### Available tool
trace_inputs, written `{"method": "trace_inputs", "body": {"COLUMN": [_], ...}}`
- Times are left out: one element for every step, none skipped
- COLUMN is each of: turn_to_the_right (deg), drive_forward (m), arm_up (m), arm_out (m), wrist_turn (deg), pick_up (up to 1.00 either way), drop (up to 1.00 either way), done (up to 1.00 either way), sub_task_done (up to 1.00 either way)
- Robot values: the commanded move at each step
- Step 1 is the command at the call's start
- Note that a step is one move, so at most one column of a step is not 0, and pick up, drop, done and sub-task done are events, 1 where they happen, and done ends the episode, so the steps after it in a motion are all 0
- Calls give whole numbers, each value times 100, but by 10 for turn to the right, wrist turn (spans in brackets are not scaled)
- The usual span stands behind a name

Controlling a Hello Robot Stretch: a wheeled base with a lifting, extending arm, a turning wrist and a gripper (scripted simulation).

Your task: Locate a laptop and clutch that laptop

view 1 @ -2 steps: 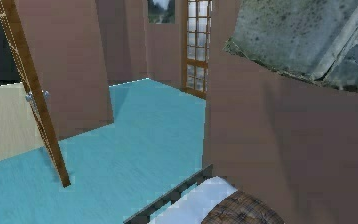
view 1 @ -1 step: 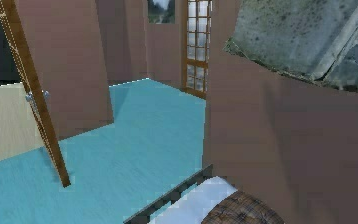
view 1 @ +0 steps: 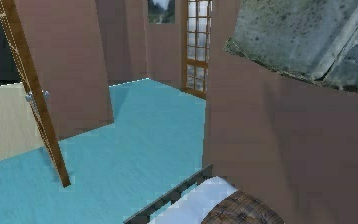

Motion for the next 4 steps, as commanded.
{"method": "trace_inputs", "body": {"turn_to_the_right": [0,0,0,0], "drive_forward": [0,0,0,0], "arm_up": [-30,0,10,0], "arm_out": [0,0,0,0], "wrist_turn": [0,0,0,0], "pick_up": [0,100,0,0], "drop": [0,0,0,0], "done": [0,0,0,100], "sub_task_done": [0,0,0,0]}}
